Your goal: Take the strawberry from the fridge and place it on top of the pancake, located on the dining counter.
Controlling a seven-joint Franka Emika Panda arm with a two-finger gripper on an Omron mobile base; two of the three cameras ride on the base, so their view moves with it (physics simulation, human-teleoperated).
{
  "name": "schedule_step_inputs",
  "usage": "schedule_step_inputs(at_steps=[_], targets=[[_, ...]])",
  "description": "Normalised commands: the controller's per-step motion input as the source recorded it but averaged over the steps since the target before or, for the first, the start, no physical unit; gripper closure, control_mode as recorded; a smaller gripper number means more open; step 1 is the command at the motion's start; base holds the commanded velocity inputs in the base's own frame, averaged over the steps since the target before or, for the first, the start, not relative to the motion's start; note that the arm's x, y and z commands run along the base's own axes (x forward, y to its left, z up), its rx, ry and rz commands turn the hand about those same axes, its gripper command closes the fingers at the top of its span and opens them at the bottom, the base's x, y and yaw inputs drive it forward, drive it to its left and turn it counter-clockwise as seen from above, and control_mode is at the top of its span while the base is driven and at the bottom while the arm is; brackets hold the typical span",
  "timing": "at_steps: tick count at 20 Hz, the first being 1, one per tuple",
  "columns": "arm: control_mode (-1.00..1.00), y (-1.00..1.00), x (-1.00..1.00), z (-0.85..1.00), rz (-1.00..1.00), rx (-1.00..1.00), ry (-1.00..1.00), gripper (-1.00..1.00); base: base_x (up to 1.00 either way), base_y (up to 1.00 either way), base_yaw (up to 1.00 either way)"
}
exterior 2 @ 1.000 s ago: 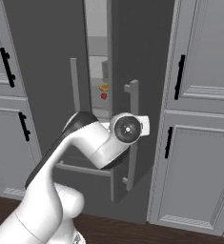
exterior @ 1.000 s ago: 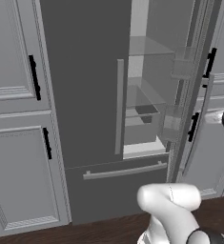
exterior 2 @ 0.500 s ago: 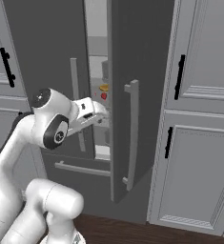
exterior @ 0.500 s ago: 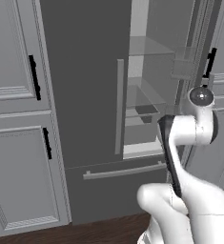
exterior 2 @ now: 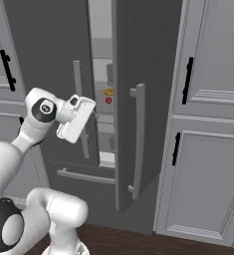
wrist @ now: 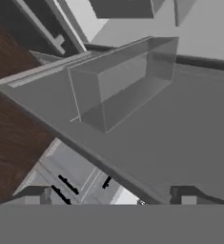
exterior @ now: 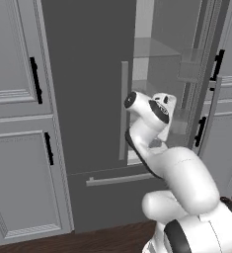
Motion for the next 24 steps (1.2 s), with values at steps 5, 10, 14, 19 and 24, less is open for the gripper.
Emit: schedule_step_inputs(at_steps=[5, 10, 14, 19, 24], targets=[[-1.00, -0.59, -0.15, 0.00, -0.07, -0.40, 0.63, -1.00, 0.00, 0.00, 0.00], [-1.00, -0.59, -0.40, -0.23, -0.07, -0.29, 0.45, -1.00, 0.00, 0.00, 0.00], [-1.00, -0.66, -0.01, -0.16, 0.00, -0.05, 0.15, -1.00, 0.00, 0.00, 0.00], [-1.00, -0.93, -0.32, 0.00, 0.00, 0.00, 0.00, -1.00, 0.00, 0.00, 0.00], [-1.00, -1.00, -0.64, 0.00, 0.00, 0.04, 0.00, -1.00, 0.00, 0.00, 0.00]])
